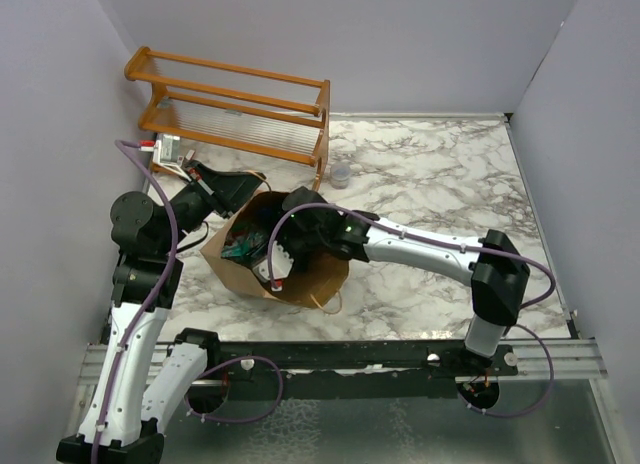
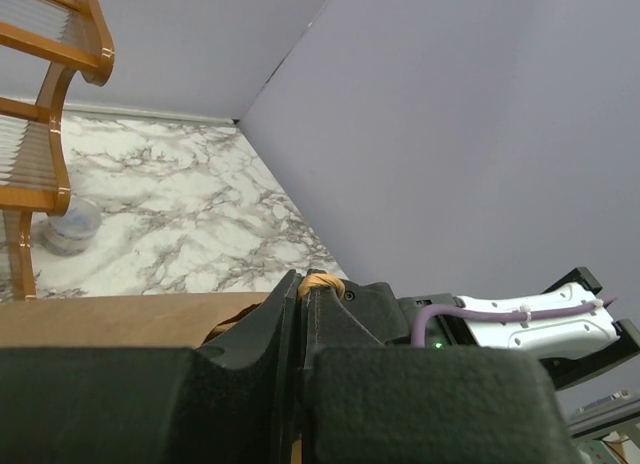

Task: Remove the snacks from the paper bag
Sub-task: Take out the snack from the paper bag, then place the snack at the center of the board.

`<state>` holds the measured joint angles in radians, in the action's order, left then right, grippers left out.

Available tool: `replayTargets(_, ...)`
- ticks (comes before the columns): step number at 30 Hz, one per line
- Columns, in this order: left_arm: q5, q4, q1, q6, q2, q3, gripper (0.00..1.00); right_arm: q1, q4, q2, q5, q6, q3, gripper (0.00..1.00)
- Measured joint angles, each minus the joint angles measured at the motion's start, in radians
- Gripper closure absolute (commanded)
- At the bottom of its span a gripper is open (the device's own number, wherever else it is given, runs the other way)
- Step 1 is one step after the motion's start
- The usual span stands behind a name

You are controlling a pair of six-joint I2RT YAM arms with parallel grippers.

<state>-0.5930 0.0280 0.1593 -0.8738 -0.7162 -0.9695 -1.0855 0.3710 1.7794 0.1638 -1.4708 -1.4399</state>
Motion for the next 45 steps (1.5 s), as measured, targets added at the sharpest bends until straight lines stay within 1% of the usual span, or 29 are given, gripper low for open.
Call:
replayTargets(7, 0.007, 0.01, 0.0, 0.013, 0.0, -0.006, 1.0, 0.0, -0.036, -0.059, 0.003, 0.044, 0.053, 0.99)
replayTargets(13, 0.008, 0.033, 0.0, 0.024, 0.0, -0.008, 1.0, 0.0, -0.08, -0.167, 0.018, 0.135, 0.054, 0.99)
replayTargets(19, 0.018, 0.059, 0.0, 0.035, 0.001, -0.018, 1.0, 0.0, -0.113, -0.278, 0.065, 0.211, 0.056, 0.99)
replayTargets(26, 0.026, 0.064, 0.0, 0.036, 0.001, -0.018, 1.0, 0.0, -0.176, -0.487, 0.142, 0.322, 0.134, 0.99)
replayTargets(30, 0.026, 0.064, 0.0, 0.037, 0.0, -0.018, 1.0, 0.0, -0.238, -0.602, 0.19, 0.406, 0.139, 0.99)
replayTargets(34, 0.026, 0.064, 0.0, 0.039, -0.001, -0.018, 1.0, 0.0, -0.325, -0.692, 0.19, 0.512, 0.134, 0.99)
replayTargets(37, 0.026, 0.065, 0.0, 0.042, -0.001, -0.018, 1.0, 0.0, -0.412, -0.739, 0.128, 0.584, 0.137, 0.99)
replayTargets(39, 0.027, 0.068, 0.0, 0.046, -0.001, -0.018, 1.0, -0.002, -0.517, -0.766, 0.034, 0.621, 0.163, 0.99)
replayTargets(43, 0.031, 0.072, 0.0, 0.053, -0.001, -0.018, 1.0, 0.0, -0.836, -0.793, -0.267, 0.628, 0.295, 0.99)
replayTargets(45, 0.033, 0.073, 0.0, 0.055, -0.001, -0.018, 1.0, 0.023, -0.953, -0.784, -0.384, 0.628, 0.337, 0.99)
